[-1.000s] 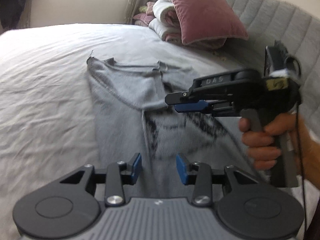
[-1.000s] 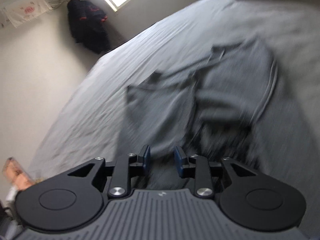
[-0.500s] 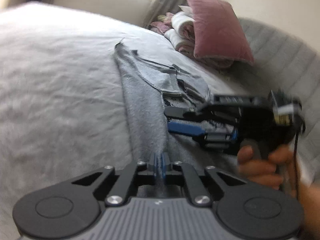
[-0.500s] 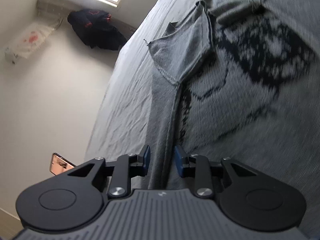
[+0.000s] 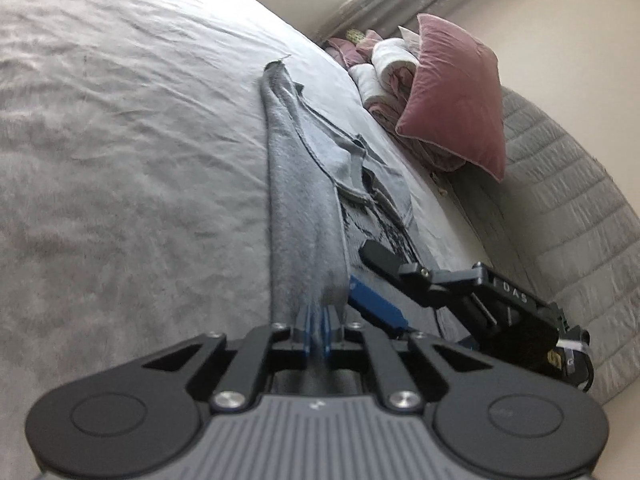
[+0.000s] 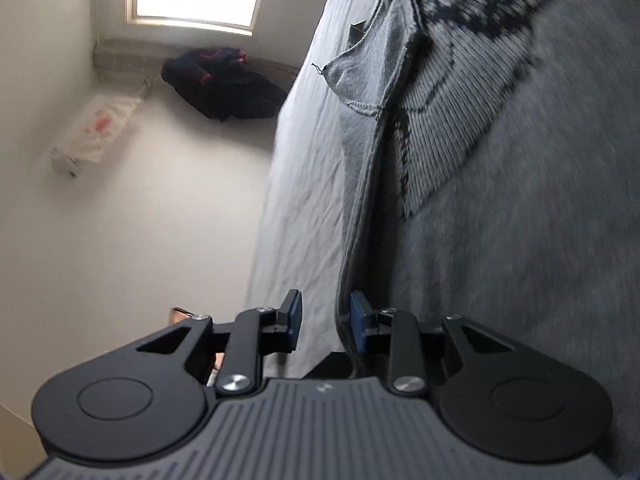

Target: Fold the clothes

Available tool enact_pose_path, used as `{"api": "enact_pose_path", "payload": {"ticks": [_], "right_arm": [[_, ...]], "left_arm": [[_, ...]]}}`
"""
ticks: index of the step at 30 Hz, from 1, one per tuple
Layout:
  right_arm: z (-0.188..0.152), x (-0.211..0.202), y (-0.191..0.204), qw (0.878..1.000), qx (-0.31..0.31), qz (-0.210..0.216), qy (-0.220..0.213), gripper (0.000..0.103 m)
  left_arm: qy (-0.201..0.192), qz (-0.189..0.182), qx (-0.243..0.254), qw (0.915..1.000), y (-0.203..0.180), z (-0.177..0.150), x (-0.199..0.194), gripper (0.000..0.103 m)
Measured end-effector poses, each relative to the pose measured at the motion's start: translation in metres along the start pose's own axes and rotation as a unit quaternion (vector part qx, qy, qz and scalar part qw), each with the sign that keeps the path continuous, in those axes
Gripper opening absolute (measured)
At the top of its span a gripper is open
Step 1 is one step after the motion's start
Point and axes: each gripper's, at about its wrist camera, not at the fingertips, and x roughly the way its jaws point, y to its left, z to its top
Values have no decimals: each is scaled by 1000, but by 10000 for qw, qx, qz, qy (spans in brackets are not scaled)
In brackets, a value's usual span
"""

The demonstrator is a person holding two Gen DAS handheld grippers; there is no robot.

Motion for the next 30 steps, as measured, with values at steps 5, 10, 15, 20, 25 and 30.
{"api": "enact_pose_path", "payload": {"ticks": [5,10,15,20,25,30], "right_arm": [[-2,-9,-1,9998,98,177,95,32],[-7,-13,7,9994,-114,159,302,32],[-14,-15,12,9983,-267,162,493,32],[-20,-18,15,9973,-376,177,601,32],[-26,-27,14,9970,-401,223,631,22],[-38,-48,12,9968,-562,169,537,16]], "left_arm": [[-1,116,469,9988,-13,-9,-19,24],[58,146,1197,9927,-34,-28,-38,33],[139,418,1580,9865,-47,-42,-40,37],[193,623,1878,9800,-56,-52,-45,37],[270,855,2157,9723,-67,-63,-44,35],[176,1196,2448,9620,-80,-69,-44,6]]}}
